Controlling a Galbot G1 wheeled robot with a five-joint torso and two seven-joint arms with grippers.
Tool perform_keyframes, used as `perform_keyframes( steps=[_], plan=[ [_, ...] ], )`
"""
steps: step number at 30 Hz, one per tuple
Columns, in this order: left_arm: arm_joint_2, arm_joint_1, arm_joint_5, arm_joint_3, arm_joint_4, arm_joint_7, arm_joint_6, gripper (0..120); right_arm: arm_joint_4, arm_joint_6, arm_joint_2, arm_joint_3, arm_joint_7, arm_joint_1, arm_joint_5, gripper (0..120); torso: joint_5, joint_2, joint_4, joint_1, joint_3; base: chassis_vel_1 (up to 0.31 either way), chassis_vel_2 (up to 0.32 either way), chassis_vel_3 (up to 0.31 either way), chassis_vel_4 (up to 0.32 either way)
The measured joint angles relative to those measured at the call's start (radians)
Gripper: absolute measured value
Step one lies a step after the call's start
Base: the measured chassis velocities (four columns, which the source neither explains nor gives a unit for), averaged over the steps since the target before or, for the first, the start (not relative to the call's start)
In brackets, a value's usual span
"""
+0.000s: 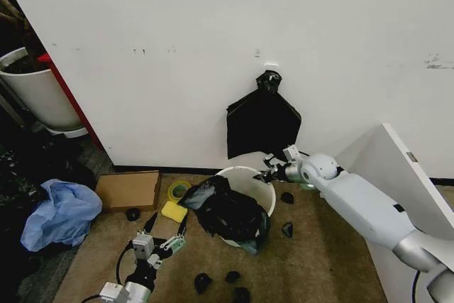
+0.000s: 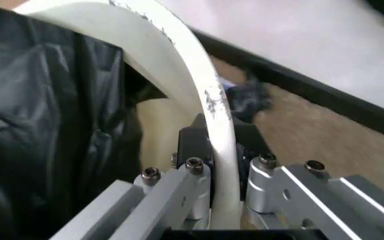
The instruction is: Place the garbage bag over the trash bin.
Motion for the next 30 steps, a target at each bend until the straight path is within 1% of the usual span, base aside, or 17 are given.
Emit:
perform_keyframes(
  steps=[1, 2, 4, 7, 9, 10, 13, 14, 16, 17, 19, 21, 23, 26, 28, 29, 30],
  plan=[
    [0.003, 0.0, -0.002, 0.0, -0.002, -0.001, 0.001, 100, 0.022, -0.004, -0.008, 0.028, 0.039, -0.021, 0.026, 2, 0.0001, 0.0, 0.0, 0.0, 0.0, 0.0, 0.0, 0.0, 0.0],
    [0.003, 0.0, -0.002, 0.0, -0.002, -0.001, 0.001, 100, 0.022, -0.004, -0.008, 0.028, 0.039, -0.021, 0.026, 2, 0.0001, 0.0, 0.0, 0.0, 0.0, 0.0, 0.0, 0.0, 0.0],
    [0.007, 0.001, -0.006, -0.001, -0.007, -0.003, 0.003, 100, 0.07, -0.002, -0.027, 0.074, 0.12, -0.062, 0.081, 2, 0.0, 0.0, 0.0001, 0.0, 0.0, 0.0, 0.0, 0.0, 0.0],
    [0.021, 0.003, -0.01, -0.001, -0.024, -0.007, 0.011, 100, 0.166, 0.047, -0.055, 0.136, 0.295, -0.16, 0.18, 2, 0.0, 0.0, 0.0, 0.0, 0.0, 0.0, 0.0, 0.0, 0.0],
    [0.025, 0.002, -0.011, 0.0, -0.028, -0.007, 0.013, 100, 0.183, 0.056, -0.057, 0.144, 0.333, -0.178, 0.204, 2, 0.0003, 0.0, 0.0, 0.0, 0.0, 0.0, 0.0, 0.0, 0.0],
    [0.033, 0.0, -0.011, 0.002, -0.037, -0.008, 0.018, 100, 0.223, 0.075, -0.058, 0.172, 0.41, -0.225, 0.252, 2, 0.0002, 0.0, 0.0001, 0.0, 0.0, 0.0, 0.0, 0.0, 0.0],
    [0.045, -0.008, -0.012, 0.007, -0.051, -0.01, 0.03, 100, 0.283, 0.101, -0.043, 0.225, 0.524, -0.301, 0.303, 2, -0.0002, 0.0, 0.0001, 0.0, 0.0, 0.0, 0.0, 0.0, 0.0],
    [0.054, -0.013, -0.012, 0.011, -0.061, -0.012, 0.039, 100, 0.32, 0.111, -0.02, 0.263, 0.598, -0.349, 0.329, 2, -0.0002, 0.0, 0.0001, 0.0, 0.0, 0.0, 0.0, 0.0, 0.0],
    [0.067, -0.019, -0.013, 0.015, -0.076, -0.014, 0.051, 100, 0.365, 0.119, 0.016, 0.306, 0.682, -0.404, 0.355, 2, 0.0, 0.0, 0.0001, 0.0, 0.0, 0.0, 0.0, 0.0, 0.0],
    [0.067, -0.019, -0.013, 0.015, -0.076, -0.014, 0.051, 100, 0.365, 0.119, 0.016, 0.306, 0.682, -0.404, 0.355, 2, 0.0, 0.0, 0.0001, 0.0, 0.0, 0.0, 0.0, 0.0, 0.0],
    [0.08, -0.023, -0.013, 0.02, -0.089, -0.015, 0.061, 100, 0.409, 0.127, 0.047, 0.336, 0.743, -0.455, 0.369, 2, -0.0002, 0.0, 0.0002, 0.0, 0.0, 0.0, 0.0, 0.0, 0.0],
    [0.108, -0.031, -0.017, 0.028, -0.116, -0.02, 0.087, 100, 0.479, 0.148, 0.084, 0.369, 0.798, -0.525, 0.371, 2, -0.0001, 0.0, 0.0003, 0.0, 0.0, 0.0, 0.0, 0.0, 0.0],
    [0.117, -0.034, -0.02, 0.03, -0.125, -0.024, 0.099, 100, 0.494, 0.15, 0.09, 0.375, 0.807, -0.539, 0.372, 2, -0.0003, 0.0, 0.0002, 0.0, 0.0, 0.0, 0.0, 0.0, 0.0],
    [0.154, -0.059, -0.033, 0.042, -0.168, -0.052, 0.17, 100, 0.542, 0.16, 0.11, 0.393, 0.82, -0.602, 0.36, 2, -0.0001, 0.0, 0.0002, 0.0, 0.0, 0.0, 0.0, 0.0, 0.0],
    [0.192, -0.106, -0.078, 0.054, -0.212, -0.114, 0.278, 100, 0.564, 0.168, 0.121, 0.402, 0.82, -0.644, 0.343, 2, -0.0003, 0.0, 0.0003, 0.0, 0.0, 0.0, 0.0, 0.0, 0.0],
    [0.203, -0.123, -0.095, 0.057, -0.222, -0.132, 0.31, 99, 0.568, 0.173, 0.123, 0.403, 0.819, -0.656, 0.335, 2, -0.0002, 0.0, 0.0001, 0.0, 0.0, 0.0, 0.0, 0.0, 0.0],
    [0.203, -0.123, -0.095, 0.057, -0.222, -0.132, 0.31, 99, 0.568, 0.173, 0.123, 0.403, 0.819, -0.656, 0.335, 2, -0.0002, 0.0, 0.0001, 0.0, 0.0, 0.0, 0.0, 0.0, 0.0]
  ],
)
